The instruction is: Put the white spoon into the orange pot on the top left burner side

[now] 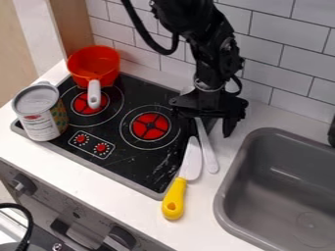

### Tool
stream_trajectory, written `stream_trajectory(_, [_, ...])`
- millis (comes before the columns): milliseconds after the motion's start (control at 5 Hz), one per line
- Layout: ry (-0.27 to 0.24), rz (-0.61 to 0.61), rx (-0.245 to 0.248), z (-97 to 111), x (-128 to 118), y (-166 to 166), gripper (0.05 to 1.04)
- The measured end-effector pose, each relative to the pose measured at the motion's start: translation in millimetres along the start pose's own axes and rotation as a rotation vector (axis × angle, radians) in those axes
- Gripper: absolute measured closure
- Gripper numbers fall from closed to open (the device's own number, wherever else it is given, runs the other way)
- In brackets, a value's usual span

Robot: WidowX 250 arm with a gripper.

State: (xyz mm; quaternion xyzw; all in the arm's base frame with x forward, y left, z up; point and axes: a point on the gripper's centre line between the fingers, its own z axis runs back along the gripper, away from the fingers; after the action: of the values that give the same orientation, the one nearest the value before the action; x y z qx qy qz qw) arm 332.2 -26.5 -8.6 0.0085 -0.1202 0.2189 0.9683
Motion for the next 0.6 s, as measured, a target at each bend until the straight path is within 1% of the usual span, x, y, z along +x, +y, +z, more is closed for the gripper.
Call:
stream_trajectory(200, [-0.01,0.015,-0.009,-2.2,7.1,-5.1,0.115])
stream_trajectory(400, [-0.008,0.049,-0.019,-2.4,9.2,-3.2,0.364])
stream_trajectory(600, [-0.021,0.051,-0.003,-3.2,13.4,-2.0,0.654])
